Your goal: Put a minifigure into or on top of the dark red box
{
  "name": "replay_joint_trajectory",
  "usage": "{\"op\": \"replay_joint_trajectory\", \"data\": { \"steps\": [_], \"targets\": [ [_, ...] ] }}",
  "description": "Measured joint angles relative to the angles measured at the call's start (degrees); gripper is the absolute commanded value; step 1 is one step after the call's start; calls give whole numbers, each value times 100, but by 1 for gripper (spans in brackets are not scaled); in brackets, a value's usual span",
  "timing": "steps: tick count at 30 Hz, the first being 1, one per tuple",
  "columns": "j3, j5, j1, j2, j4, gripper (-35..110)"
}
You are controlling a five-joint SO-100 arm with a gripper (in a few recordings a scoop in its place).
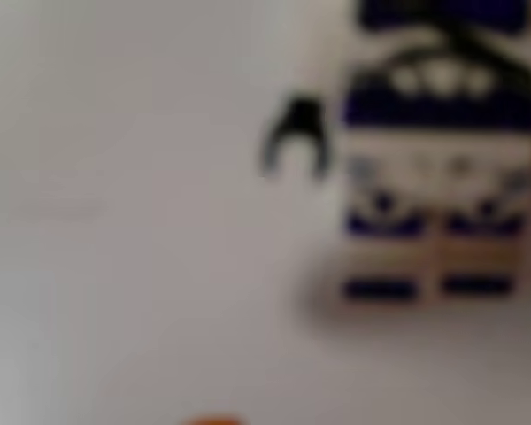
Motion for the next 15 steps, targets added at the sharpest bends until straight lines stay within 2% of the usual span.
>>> {"op": "replay_joint_trajectory", "data": {
  "steps": [15],
  "targets": [
    [483,-633,229,149,-1072,18]
  ]
}}
